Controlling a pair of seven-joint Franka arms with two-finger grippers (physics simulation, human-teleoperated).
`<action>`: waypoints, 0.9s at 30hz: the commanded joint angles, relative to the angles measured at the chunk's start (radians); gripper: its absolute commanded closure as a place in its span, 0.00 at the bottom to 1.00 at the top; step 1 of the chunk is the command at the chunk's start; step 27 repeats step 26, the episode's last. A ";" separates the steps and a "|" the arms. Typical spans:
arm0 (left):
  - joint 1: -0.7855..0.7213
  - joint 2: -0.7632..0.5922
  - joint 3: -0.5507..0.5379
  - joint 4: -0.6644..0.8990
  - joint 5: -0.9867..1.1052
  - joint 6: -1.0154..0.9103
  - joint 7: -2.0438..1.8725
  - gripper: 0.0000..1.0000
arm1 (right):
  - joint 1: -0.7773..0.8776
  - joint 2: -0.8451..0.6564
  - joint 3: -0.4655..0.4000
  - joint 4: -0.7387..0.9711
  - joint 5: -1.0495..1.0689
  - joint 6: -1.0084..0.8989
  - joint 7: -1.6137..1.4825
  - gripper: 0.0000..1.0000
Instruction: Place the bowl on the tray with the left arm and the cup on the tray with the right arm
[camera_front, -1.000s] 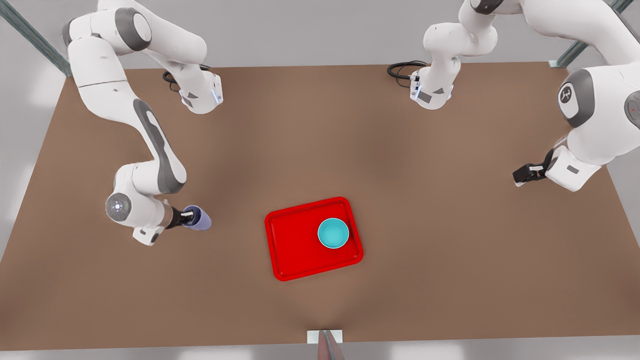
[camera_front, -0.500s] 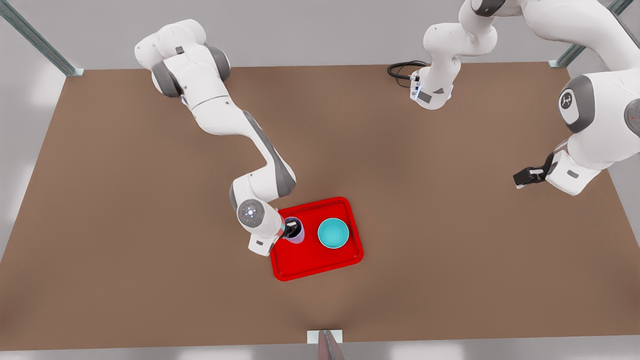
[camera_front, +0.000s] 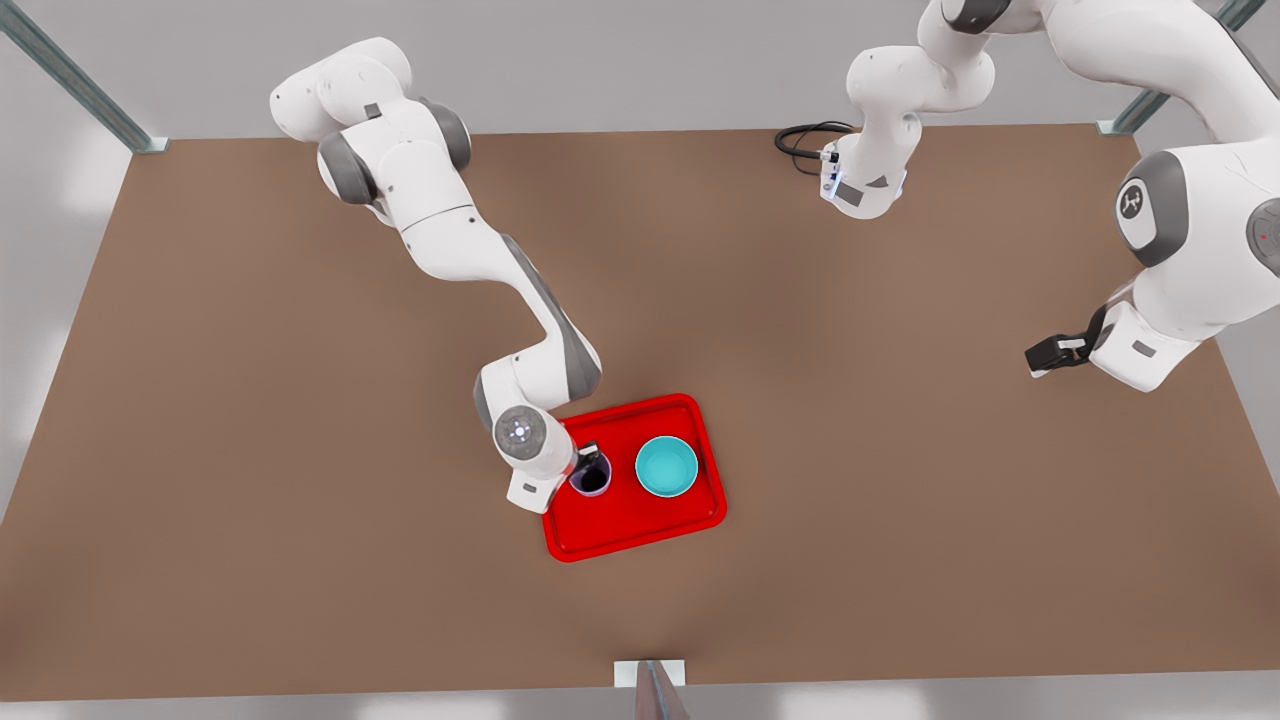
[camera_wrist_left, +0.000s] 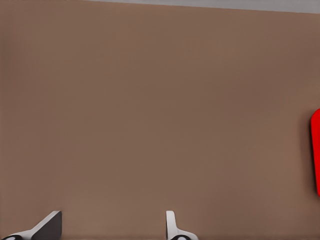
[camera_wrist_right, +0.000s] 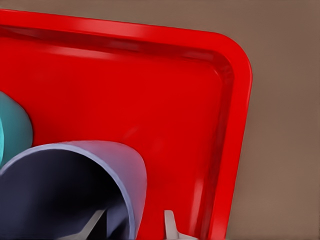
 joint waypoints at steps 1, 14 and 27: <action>0.000 0.000 0.000 0.000 0.000 0.000 0.000 0.00 | 0.000 0.000 0.000 0.000 0.000 0.000 0.000 0.17; -0.005 0.000 0.000 0.000 -0.001 -0.002 0.000 0.00 | -0.100 -0.453 -0.045 -0.006 -0.210 -0.571 0.032 0.00; -0.005 -0.002 -0.003 0.000 -0.003 -0.006 0.002 0.00 | -0.534 -0.879 0.270 -0.264 -0.410 -0.534 -0.009 0.00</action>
